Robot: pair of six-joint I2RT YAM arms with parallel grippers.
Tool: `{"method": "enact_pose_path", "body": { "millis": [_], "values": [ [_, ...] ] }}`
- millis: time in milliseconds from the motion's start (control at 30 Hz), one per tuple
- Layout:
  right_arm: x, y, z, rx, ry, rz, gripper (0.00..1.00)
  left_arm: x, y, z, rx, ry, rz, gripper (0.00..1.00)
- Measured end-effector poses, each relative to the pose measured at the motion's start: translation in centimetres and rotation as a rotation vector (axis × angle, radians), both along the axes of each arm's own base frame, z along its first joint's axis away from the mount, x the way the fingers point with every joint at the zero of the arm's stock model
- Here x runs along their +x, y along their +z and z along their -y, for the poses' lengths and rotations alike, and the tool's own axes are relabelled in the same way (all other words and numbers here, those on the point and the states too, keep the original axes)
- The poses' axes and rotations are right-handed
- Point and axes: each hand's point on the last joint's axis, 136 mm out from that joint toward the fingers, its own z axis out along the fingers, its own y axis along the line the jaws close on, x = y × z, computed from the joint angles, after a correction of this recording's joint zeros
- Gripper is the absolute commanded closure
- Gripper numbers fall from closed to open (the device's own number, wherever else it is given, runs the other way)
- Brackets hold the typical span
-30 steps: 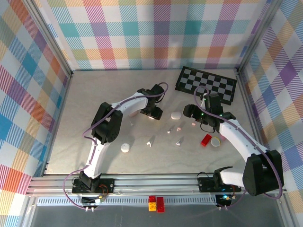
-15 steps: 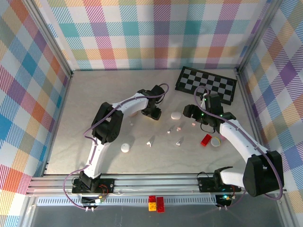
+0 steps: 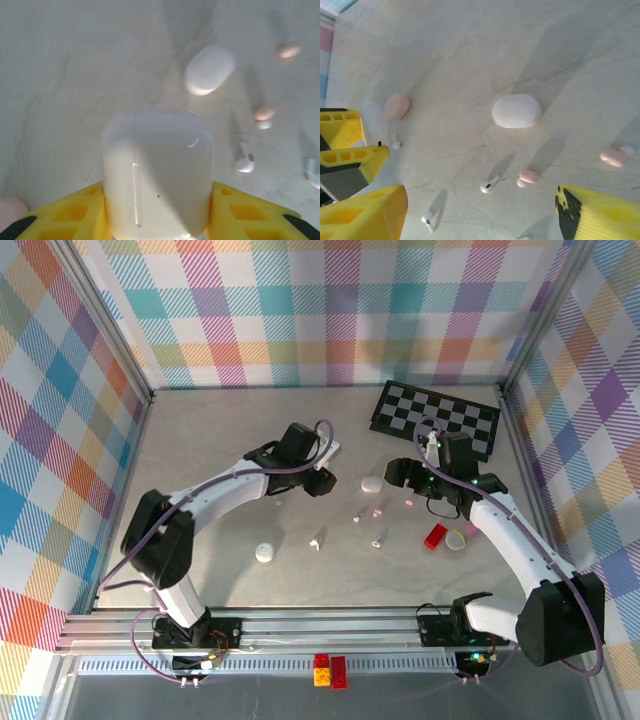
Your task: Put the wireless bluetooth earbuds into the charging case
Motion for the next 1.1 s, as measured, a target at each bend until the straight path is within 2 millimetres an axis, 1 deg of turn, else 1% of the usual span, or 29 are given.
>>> {"method": "enact_pose_path", "body": {
  "millis": [33,100,233,400,467,567,733,800,933,1100],
  "values": [
    [-0.1,0.5,-0.5,0.020,0.029,0.000,0.24,-0.5,0.7,0.4,-0.016,-0.048,0.032,0.60],
    [-0.3,1.3,-1.7,0.067,0.089,-0.008,0.25,-1.5,1.5,1.3,-0.026,-0.136,0.087,0.60],
    [-0.8,2.1,-4.0,0.167,0.204,-0.043,0.27,-3.6,1.5,3.0,0.001,-0.290,0.164,0.60],
    [-1.5,1.9,-5.5,0.242,0.291,-0.101,0.29,-5.2,1.5,4.3,0.040,-0.410,0.233,0.60],
    [-1.5,1.6,-6.0,0.258,0.319,-0.122,0.31,-5.6,1.8,4.7,0.046,-0.445,0.259,0.61],
    [-1.8,0.8,-6.6,0.271,0.346,-0.156,0.35,-6.0,2.4,5.0,0.048,-0.475,0.292,0.61],
    [-2.6,0.4,-7.7,0.298,0.395,-0.194,0.39,-6.1,3.4,5.3,0.040,-0.496,0.336,0.61],
    [-2.8,0.1,-8.0,0.309,0.413,-0.210,0.42,-6.1,3.5,5.4,0.040,-0.498,0.340,0.61],
    [-3.2,-0.6,-8.7,0.329,0.448,-0.241,0.52,-6.2,3.2,5.2,0.048,-0.499,0.331,0.61],
    [-3.1,-0.3,-9.0,0.321,0.462,-0.212,0.71,-6.1,2.9,5.1,0.056,-0.495,0.327,0.61]
  ]
}}
